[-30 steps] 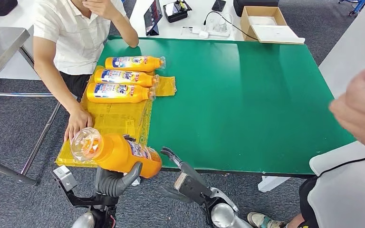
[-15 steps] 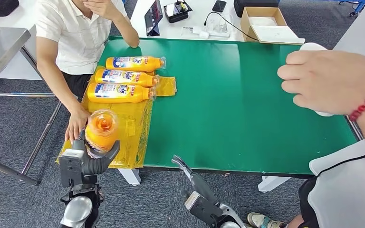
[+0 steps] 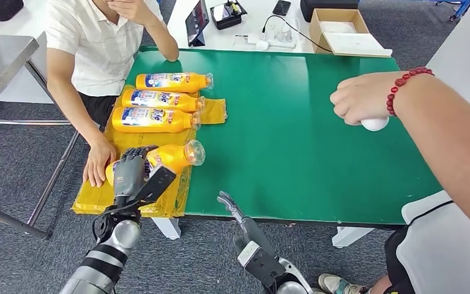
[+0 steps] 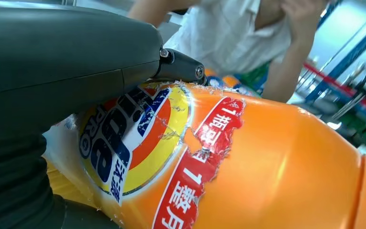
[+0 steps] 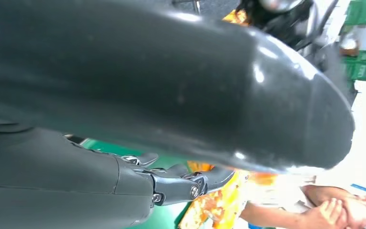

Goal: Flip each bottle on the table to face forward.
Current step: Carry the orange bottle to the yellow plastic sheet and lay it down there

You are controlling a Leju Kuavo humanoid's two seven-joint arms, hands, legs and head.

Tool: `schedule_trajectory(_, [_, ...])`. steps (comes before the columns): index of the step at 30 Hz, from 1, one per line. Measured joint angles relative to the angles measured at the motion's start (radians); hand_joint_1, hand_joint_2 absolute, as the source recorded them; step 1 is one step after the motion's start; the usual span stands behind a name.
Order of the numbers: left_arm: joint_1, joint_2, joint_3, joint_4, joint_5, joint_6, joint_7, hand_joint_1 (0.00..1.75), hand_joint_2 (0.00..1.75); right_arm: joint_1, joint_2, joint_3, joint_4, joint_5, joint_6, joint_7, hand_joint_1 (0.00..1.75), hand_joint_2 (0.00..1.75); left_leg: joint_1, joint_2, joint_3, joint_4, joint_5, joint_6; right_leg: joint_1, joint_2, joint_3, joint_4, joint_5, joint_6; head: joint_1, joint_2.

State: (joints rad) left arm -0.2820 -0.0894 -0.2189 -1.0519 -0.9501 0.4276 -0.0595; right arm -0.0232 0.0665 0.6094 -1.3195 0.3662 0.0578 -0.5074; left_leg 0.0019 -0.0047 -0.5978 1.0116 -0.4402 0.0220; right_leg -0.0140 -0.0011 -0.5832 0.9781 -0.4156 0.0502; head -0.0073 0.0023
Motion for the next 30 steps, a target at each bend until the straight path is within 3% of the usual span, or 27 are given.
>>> schedule_trajectory(14, [-0.165,0.0,-0.045,0.283,-0.101,-0.093,0.051,1.75,1.75,-0.015,0.018,-0.002,0.0,-0.014,0.038,-0.007,0.0,0.0,0.0,0.0,0.0,0.0,0.0,0.0,0.0,0.0,0.0,0.0,0.0,0.0,0.0,0.0])
schedule_trajectory(20, [-0.27,-0.003,-0.091,0.448,-0.219,-0.199,0.13,1.72,1.75,-0.033,0.03,0.005,0.009,-0.03,0.071,-0.014,0.0,0.0,0.0,0.0,0.003,0.0,0.001,-0.001,0.0,0.0,0.003,0.001,0.0,0.0,0.0,0.0])
schedule_trajectory(21, [-0.29,-0.003,-0.099,0.477,-0.232,-0.224,0.144,1.65,1.75,-0.037,0.032,0.008,0.011,-0.032,0.076,-0.016,0.0,0.0,0.0,0.0,0.004,0.0,0.001,-0.001,0.0,0.0,0.004,0.001,0.0,0.0,0.0,0.0])
schedule_trajectory(22, [-0.309,-0.003,-0.105,0.503,-0.239,-0.249,0.155,1.42,1.75,-0.04,0.035,0.012,0.014,-0.035,0.081,-0.018,0.0,0.0,0.0,0.0,0.005,0.0,0.001,-0.001,0.0,0.0,0.004,0.001,0.0,0.0,0.0,0.0])
schedule_trajectory(25, [-0.361,-0.003,-0.116,0.571,-0.239,-0.314,0.175,1.32,1.75,-0.047,0.041,0.024,0.024,-0.043,0.085,-0.025,0.0,0.0,0.0,0.0,0.007,0.0,0.0,-0.001,0.0,0.0,0.006,0.002,0.0,0.0,0.0,0.0])
schedule_trajectory(26, [-0.375,-0.003,-0.116,0.588,-0.237,-0.333,0.176,1.21,1.75,-0.048,0.043,0.027,0.027,-0.046,0.085,-0.027,0.0,0.0,0.0,0.0,0.007,0.0,0.0,-0.001,0.0,0.0,0.006,0.002,0.0,0.0,0.0,0.0])
schedule_trajectory(29, [-0.407,-0.002,-0.117,0.624,-0.241,-0.4,0.166,0.1,1.75,-0.053,0.046,0.032,0.041,-0.052,0.084,-0.03,0.0,0.0,0.0,0.001,0.009,0.0,0.0,-0.001,0.0,0.0,0.007,0.002,0.0,0.0,0.0,0.0])
schedule_trajectory(30, [-0.416,-0.002,-0.118,0.634,-0.245,-0.419,0.163,0.0,1.75,-0.055,0.048,0.034,0.047,-0.053,0.083,-0.031,0.0,0.0,0.0,0.0,0.009,0.0,0.0,-0.001,0.0,0.0,0.007,0.003,0.0,0.0,0.0,0.0])
